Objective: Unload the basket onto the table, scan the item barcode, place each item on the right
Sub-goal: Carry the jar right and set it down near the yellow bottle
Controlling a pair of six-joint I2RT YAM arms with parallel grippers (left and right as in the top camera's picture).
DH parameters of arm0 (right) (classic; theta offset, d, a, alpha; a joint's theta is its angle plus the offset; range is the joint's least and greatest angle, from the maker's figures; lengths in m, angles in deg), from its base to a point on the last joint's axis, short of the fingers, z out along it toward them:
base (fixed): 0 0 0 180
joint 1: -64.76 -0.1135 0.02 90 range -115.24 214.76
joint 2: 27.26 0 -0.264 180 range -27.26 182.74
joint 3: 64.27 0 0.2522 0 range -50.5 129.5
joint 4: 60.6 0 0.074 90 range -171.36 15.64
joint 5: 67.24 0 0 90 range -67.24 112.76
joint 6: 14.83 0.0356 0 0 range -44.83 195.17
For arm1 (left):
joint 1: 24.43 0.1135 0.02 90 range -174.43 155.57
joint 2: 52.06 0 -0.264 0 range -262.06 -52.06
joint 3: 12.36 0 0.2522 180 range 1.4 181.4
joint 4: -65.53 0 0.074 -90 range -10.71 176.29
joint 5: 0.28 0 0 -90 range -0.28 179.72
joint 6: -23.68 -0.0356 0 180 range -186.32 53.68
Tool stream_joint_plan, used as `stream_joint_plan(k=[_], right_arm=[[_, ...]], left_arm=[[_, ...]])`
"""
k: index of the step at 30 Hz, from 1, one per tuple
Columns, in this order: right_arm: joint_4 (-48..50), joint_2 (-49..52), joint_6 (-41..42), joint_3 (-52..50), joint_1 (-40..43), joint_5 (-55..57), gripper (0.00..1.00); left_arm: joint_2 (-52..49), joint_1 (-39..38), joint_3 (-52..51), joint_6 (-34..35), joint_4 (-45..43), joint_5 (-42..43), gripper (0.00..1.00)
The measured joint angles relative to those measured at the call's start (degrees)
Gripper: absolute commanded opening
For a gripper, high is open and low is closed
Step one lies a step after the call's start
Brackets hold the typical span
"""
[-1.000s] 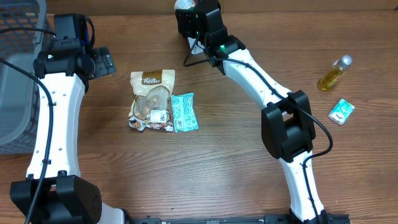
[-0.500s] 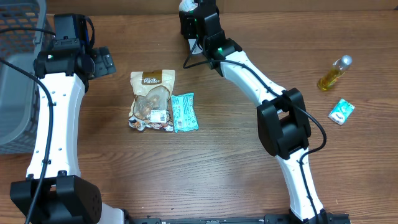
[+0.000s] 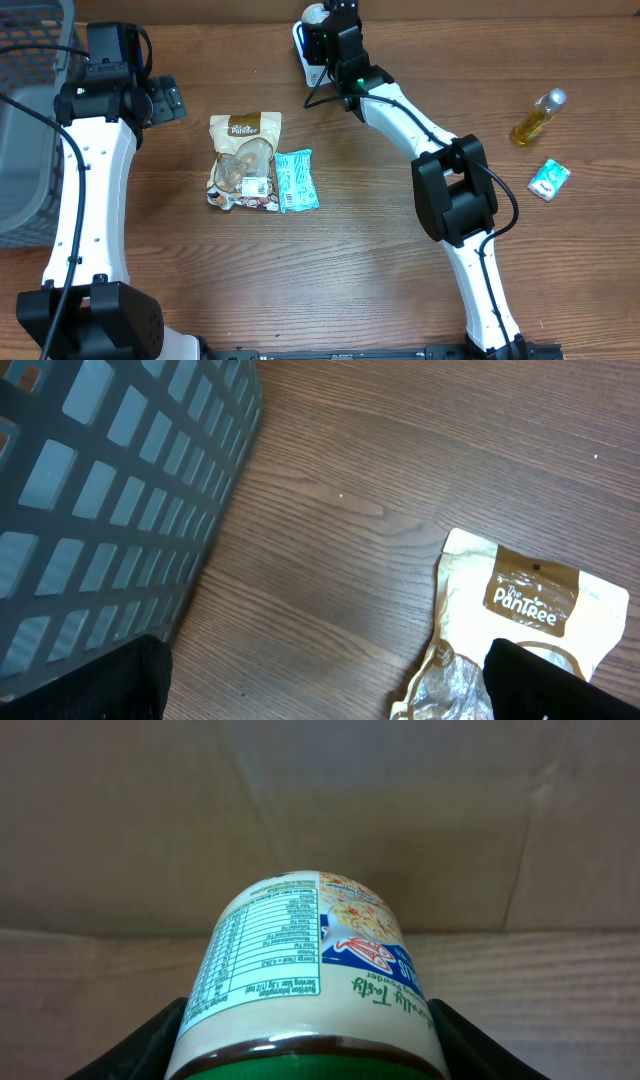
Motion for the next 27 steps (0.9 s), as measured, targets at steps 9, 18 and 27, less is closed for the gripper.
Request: stream_joint_plan(k=[9,18,27], right_arm=[[-0.2,-0.6,0.0,0.0,0.1,0.3,0.26],[-29.7,-16.5,0.0,-0.2,2.1,-0.1,0.26],[-70.1,-27.4,1.9,0.3,11.9,0.2,0.27]], left_arm=[[0.0,0.0,0.0,0.0,0.0,0.0,1.00],[0.0,0.0,0.0,0.0,0.0,0.0,0.99],[0.0,0.0,0.0,0.0,0.0,0.0,1.00]])
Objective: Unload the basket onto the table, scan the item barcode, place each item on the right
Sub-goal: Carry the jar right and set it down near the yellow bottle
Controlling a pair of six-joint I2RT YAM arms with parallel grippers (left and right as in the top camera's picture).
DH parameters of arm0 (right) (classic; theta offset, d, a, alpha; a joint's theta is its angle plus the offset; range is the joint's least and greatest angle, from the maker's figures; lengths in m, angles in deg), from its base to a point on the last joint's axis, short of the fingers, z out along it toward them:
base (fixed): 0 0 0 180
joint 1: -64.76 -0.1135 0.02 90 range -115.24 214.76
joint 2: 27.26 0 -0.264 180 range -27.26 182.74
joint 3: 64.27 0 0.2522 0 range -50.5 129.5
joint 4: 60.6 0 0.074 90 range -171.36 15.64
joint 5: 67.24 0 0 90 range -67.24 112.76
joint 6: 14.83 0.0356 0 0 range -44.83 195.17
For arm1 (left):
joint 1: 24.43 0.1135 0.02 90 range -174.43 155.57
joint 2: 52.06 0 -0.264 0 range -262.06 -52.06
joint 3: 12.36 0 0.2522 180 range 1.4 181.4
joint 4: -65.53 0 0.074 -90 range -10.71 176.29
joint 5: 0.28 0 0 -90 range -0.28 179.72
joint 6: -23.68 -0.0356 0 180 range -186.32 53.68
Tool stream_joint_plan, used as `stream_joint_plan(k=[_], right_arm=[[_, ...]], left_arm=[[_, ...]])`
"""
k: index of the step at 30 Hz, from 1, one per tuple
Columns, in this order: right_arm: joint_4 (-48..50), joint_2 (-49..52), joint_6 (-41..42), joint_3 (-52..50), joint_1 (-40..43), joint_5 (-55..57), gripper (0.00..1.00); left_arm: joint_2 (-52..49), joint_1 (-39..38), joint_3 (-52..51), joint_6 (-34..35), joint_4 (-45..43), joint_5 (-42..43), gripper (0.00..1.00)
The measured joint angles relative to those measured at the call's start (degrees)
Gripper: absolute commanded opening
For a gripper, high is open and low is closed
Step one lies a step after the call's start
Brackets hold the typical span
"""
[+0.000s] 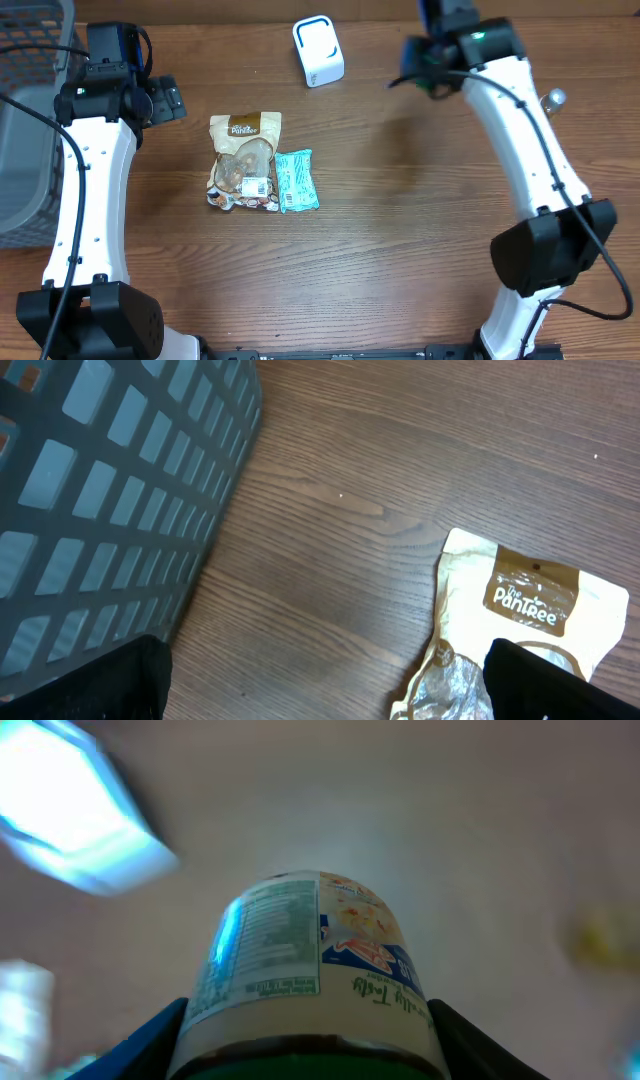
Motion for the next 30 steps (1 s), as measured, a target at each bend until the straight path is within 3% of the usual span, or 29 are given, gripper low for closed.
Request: stream_joint_plan(k=[4,14,17,18,20,25,30], right_arm=[[-5.9,1.4,1.6,-5.9,5.3,-0.3,0.27],[0.3,2.4,2.5,-25.7,13.2,-1.4,0.31],[0.9,2.4,2.6,-28.2,15.4,-1.4,0.45],[1.1,2.4,2.6,-28.9,16.1,-1.4,0.53],[1.1,2.4,2.7,-29.4,17.1,-1.5,0.80],[1.5,2.4,2.3,-29.6,17.6,-1.6,1.00],[-0.3,2.4,0.4,-29.5,17.6,-1.7,1.00]], left_arm=[[0.0,0.0,0.0,0.0,0.0,0.0,1.00],[0.0,0.0,0.0,0.0,0.0,0.0,0.99],[0.0,0.0,0.0,0.0,0.0,0.0,1.00],[0.0,0.0,0.0,0.0,0.0,0.0,0.99],[0.0,0.0,0.0,0.0,0.0,0.0,0.99],[0.0,0.0,0.0,0.0,0.0,0.0,1.00],[0.0,0.0,0.0,0.0,0.0,0.0,0.99]])
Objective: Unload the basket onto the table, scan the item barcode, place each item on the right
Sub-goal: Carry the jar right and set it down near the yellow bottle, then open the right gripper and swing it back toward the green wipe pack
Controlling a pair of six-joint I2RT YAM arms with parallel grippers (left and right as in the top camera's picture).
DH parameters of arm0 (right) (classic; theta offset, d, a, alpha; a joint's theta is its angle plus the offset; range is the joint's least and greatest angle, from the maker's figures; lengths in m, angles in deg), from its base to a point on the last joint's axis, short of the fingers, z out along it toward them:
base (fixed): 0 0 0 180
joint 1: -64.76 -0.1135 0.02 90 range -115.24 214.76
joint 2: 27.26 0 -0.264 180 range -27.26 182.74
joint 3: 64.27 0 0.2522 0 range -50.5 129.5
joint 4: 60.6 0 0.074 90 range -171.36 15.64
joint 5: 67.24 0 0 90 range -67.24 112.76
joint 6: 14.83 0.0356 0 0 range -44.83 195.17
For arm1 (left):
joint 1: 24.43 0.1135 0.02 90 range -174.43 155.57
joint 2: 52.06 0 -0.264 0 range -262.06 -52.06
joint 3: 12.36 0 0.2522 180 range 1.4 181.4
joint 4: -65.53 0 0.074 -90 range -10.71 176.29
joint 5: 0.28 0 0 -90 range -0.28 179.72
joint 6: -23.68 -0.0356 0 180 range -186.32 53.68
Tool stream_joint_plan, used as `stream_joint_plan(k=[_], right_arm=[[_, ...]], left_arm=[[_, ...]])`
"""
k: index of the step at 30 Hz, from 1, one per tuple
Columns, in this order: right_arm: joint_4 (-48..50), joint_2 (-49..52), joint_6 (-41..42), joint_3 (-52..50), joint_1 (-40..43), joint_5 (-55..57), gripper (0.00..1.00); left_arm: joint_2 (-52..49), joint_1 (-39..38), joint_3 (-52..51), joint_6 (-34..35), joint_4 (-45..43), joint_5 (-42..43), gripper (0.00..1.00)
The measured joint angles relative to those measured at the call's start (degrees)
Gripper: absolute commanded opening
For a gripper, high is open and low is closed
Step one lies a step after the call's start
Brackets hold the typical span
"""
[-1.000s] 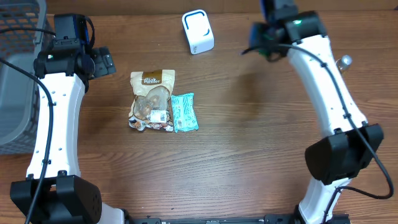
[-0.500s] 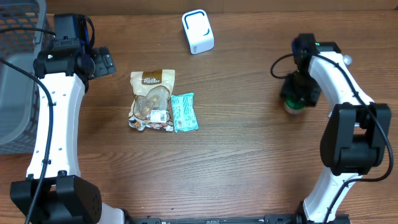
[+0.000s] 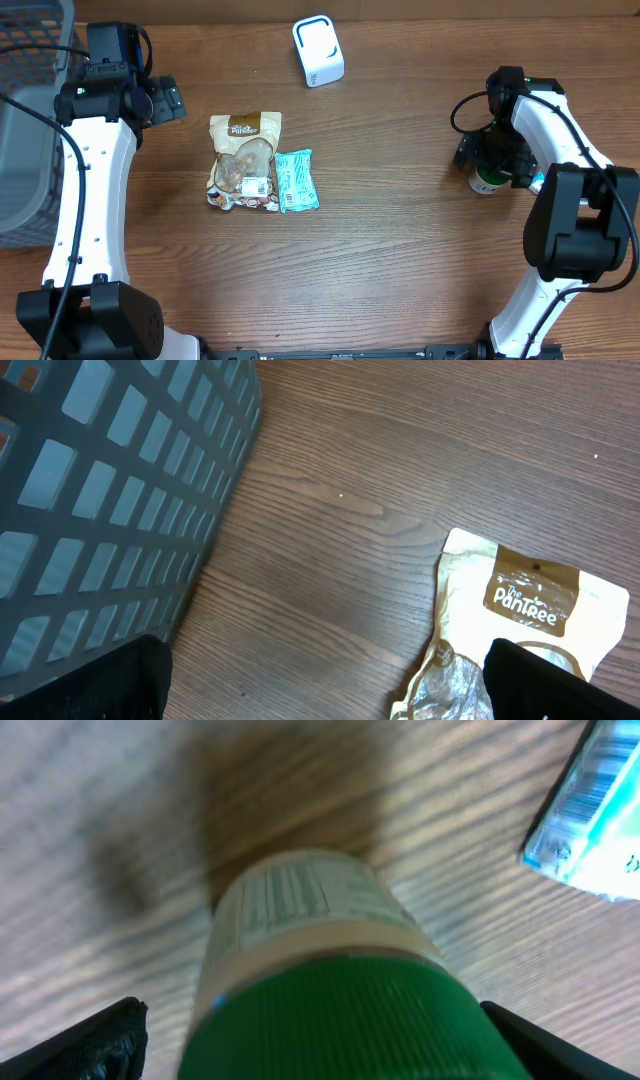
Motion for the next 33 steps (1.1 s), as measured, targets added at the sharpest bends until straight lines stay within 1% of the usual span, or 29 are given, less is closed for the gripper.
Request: stream_joint_plan(k=[3,5,9,11,12,14,15,16,17,18,20,21,27,30,33], right_arm=[[-3.4,0.0,-0.6,1.9,0.0,0.0,1.00],[-7.0,0.0,-0.8,5.6,0.0,0.0,0.99],[-13.9,0.0,-0.9,15.0,-0.5,-1.1,0.88],[-15.4,0.0,-1.0,18.7,-1.4,-2.3,0.85],[-15.5,0.0,-1.0,19.8,-2.1,-3.3,0.80],[-15.0,0.0,-1.2,20.9,-3.8,-5.3,0.62],[-14.7,0.0,-1.5,20.9,-5.0,-6.4,0.50],[-14.3,0.0,-1.5,20.8,-6.0,-7.3,0.44],[-13.5,0.0,-1.4,20.7,-7.1,-8.1,0.41],[-12.4,0.0,-1.3,20.3,-8.2,-8.6,0.34],[-8.2,0.0,-0.8,18.5,-11.1,-9.7,0.25],[-7.9,0.0,-1.1,18.3,-11.5,-9.7,0.25],[1.6,0.0,-0.9,10.9,-16.2,-9.9,0.27],[4.7,0.0,0.4,7.1,-16.7,-8.4,0.27],[5.6,0.0,1.3,3.7,-16.3,-5.9,0.27]], left_arm=[[0.0,0.0,0.0,0.0,0.0,0.0,0.99],[0.0,0.0,0.0,0.0,0.0,0.0,1.00],[0.0,0.0,0.0,0.0,0.0,0.0,1.00],[0.0,0.0,0.0,0.0,0.0,0.0,1.00],[0.0,0.0,0.0,0.0,0.0,0.0,1.00],[0.0,0.0,0.0,0.0,0.0,0.0,1.00],[0.0,0.0,0.0,0.0,0.0,0.0,0.99],[0.0,0.0,0.0,0.0,0.0,0.0,0.99],[0.0,0.0,0.0,0.0,0.0,0.0,1.00],[0.0,0.0,0.0,0.0,0.0,0.0,1.00],[0.0,0.0,0.0,0.0,0.0,0.0,0.99],[0.0,0.0,0.0,0.0,0.0,0.0,1.00],[0.0,0.0,0.0,0.0,0.0,0.0,1.00],[0.0,0.0,0.0,0.0,0.0,0.0,1.00],[0.0,0.0,0.0,0.0,0.0,0.0,1.00]])
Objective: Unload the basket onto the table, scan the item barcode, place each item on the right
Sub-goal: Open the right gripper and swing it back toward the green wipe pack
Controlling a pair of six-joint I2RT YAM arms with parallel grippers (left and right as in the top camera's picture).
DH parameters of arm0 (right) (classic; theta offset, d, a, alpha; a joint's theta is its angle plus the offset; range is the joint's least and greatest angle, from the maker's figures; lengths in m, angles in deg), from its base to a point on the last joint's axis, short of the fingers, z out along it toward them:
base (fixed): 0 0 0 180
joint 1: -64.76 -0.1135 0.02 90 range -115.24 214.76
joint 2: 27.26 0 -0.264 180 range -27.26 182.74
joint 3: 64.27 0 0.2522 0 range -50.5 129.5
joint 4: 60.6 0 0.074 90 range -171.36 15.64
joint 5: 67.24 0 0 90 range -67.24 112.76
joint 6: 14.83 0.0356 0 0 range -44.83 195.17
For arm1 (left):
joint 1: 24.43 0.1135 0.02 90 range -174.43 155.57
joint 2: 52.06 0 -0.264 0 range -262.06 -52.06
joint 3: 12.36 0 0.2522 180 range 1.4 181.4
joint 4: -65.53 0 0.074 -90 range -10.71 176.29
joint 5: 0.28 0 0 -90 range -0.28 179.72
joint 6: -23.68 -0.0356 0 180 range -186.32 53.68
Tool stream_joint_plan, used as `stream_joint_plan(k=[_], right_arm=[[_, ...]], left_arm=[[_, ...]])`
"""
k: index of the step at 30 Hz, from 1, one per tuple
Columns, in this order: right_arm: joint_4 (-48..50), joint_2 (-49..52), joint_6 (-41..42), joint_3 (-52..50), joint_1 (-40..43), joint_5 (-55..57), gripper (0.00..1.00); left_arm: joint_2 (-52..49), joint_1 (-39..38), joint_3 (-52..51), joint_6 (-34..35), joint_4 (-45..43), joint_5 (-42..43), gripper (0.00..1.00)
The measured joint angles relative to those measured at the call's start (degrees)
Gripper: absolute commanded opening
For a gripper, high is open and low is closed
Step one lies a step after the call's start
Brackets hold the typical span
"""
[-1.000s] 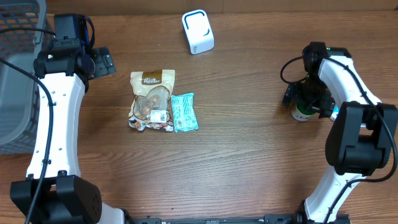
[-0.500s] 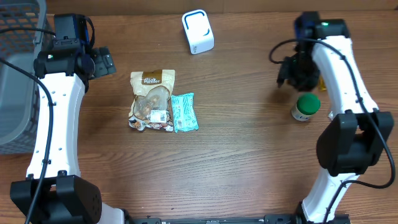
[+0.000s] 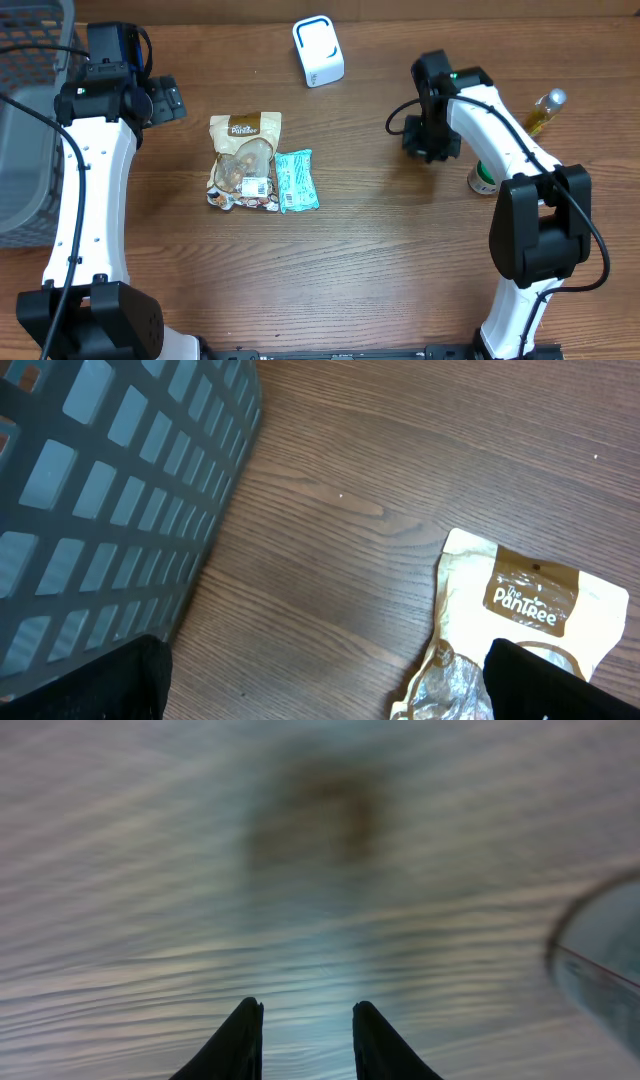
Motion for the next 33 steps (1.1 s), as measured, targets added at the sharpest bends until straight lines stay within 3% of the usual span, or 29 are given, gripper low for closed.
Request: stream_joint_plan(k=[9,18,26,33], right_arm=[[-1.7,0.0,0.9,-3.6,7.5,9.9,0.27],[-1.8,0.0,0.9,-3.6,15.8,10.6,0.29],[1.0,0.0,0.7,-3.6,15.1,1.2,0.31],[9.2,0.0,-1.2,-3.7,7.4,-16.0,0.31]], left_arm=[[0.0,0.0,0.0,0.0,0.0,0.0,1.00],[0.0,0.0,0.0,0.0,0.0,0.0,1.00],[0.0,0.0,0.0,0.0,0.0,0.0,0.99],[0.0,0.0,0.0,0.0,0.0,0.0,0.99]])
